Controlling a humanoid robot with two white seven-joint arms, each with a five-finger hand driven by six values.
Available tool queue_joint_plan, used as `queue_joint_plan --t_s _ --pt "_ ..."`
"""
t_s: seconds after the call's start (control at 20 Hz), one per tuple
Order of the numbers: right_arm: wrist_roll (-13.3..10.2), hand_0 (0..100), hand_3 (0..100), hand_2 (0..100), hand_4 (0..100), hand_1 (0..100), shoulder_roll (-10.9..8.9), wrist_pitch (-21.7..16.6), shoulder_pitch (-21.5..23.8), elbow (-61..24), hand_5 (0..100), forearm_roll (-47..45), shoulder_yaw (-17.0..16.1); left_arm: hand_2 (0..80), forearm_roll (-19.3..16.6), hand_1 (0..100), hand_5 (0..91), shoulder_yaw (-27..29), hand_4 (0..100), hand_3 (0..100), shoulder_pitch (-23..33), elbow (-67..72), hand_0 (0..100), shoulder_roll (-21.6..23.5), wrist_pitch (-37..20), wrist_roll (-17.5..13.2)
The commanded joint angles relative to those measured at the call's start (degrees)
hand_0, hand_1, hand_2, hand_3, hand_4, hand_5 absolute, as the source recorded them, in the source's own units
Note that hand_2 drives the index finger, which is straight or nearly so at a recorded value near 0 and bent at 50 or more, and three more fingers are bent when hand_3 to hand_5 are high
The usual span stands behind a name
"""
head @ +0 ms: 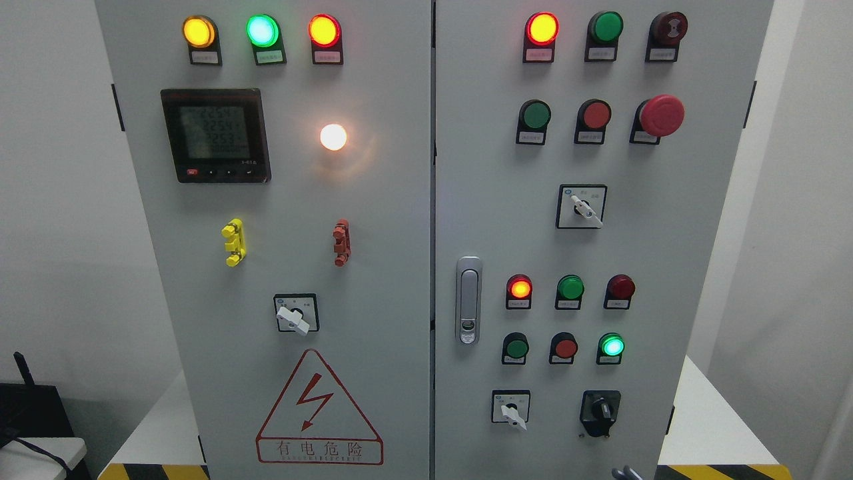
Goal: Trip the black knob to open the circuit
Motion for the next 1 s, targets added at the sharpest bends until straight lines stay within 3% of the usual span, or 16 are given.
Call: queue_joint_plan --t_s 0.0,0.35,0.95 --pt "0.2 0 4 0 8 10 -3.55 0.0 4.0 -4.5 16 0.2 1.5 0.0 -1.8 39 0.0 0.0 0 0 -0.4 0.0 12 0.0 0.0 0.0" --pt "0.3 0 6 0 11 8 -3.73 -0.4 7.4 -6.2 17 -2.6 2.3 0.0 -1.9 39 0.0 0.0 0 0 -0.4 0.0 12 0.0 0.0 0.0" --pt "0.3 0 11 0 14 15 -4.52 -0.3 7.1 -5.8 18 -3.0 2.2 0.0 -1.8 39 0.0 0.0 0 0 -0.4 0.0 12 0.0 0.0 0.0"
